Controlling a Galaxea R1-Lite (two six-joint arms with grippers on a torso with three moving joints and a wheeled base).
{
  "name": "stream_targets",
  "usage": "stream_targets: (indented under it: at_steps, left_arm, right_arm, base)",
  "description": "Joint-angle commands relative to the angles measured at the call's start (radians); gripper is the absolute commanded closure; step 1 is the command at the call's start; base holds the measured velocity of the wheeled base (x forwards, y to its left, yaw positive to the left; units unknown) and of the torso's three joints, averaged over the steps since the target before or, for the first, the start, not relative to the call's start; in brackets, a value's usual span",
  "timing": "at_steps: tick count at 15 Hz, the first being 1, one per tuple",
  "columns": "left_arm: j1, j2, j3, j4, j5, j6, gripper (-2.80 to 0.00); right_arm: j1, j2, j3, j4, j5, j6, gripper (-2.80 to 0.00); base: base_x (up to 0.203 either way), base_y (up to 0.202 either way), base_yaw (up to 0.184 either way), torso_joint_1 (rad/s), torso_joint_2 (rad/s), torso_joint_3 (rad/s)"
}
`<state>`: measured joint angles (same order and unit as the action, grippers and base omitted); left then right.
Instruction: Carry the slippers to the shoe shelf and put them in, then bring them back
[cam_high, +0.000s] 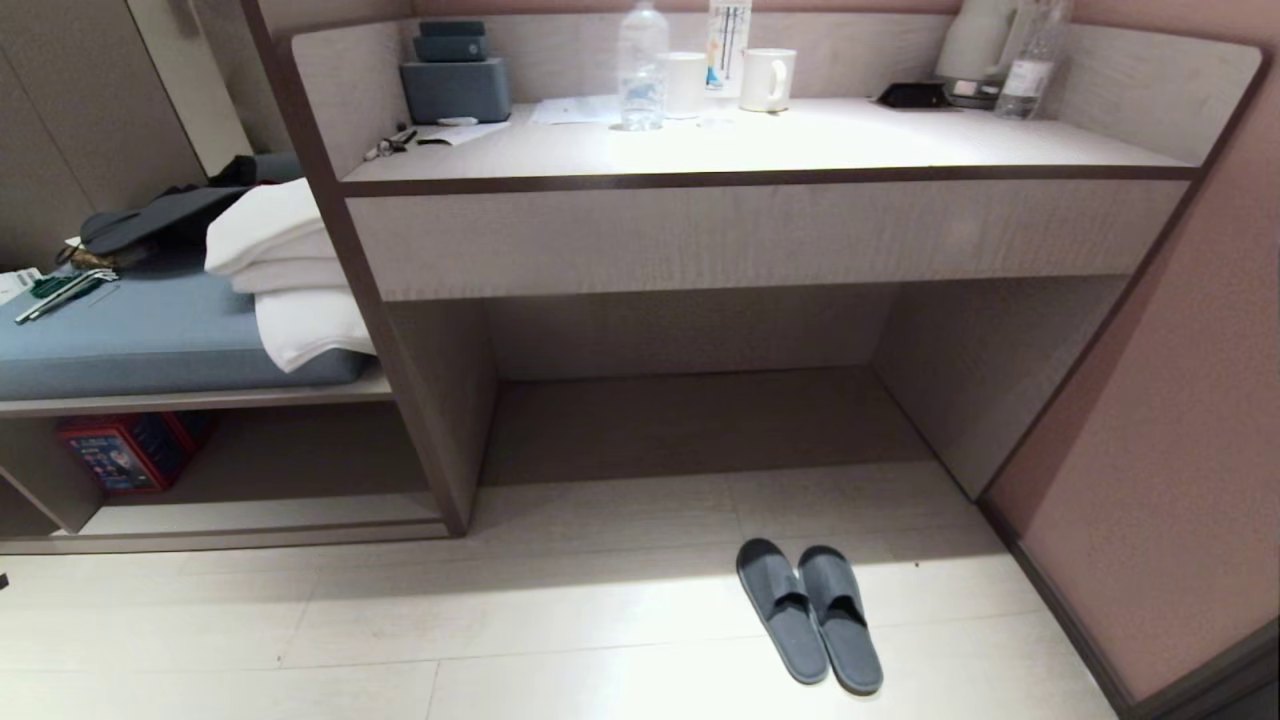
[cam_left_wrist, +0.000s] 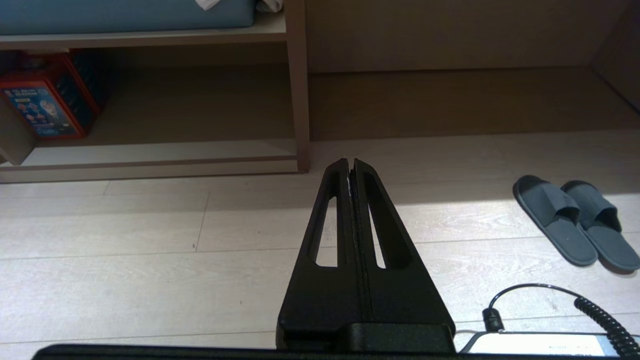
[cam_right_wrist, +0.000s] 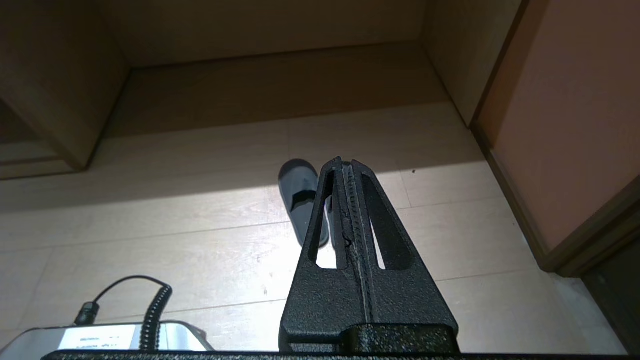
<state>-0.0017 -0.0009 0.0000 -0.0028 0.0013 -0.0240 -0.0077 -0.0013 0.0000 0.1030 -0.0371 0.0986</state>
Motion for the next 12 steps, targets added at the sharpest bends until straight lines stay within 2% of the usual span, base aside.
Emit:
stream_targets:
  at_steps: [1, 7, 12]
  left_arm:
    - [0.000, -0.001, 0.000, 0.000, 0.000, -0.001, 0.00]
    - [0.000, -0.001, 0.000, 0.000, 0.000, 0.001, 0.00]
    - [0.000, -0.001, 0.000, 0.000, 0.000, 0.001, 0.00]
  right_arm:
    - [0.000, 0.000, 0.000, 0.001, 0.000, 0.002, 0.00]
    - [0.000, 0.000, 0.000, 0.001, -0.001, 0.003, 0.00]
    - [0.000, 0.000, 0.000, 0.001, -0.001, 0.003, 0.00]
  base:
    - [0.000, 0.000, 0.000, 0.002, 0.01, 0.201]
    - [0.000, 0.000, 0.000, 0.002, 0.00, 0.192]
    - [0.000, 0.000, 0.000, 0.001, 0.00, 0.030]
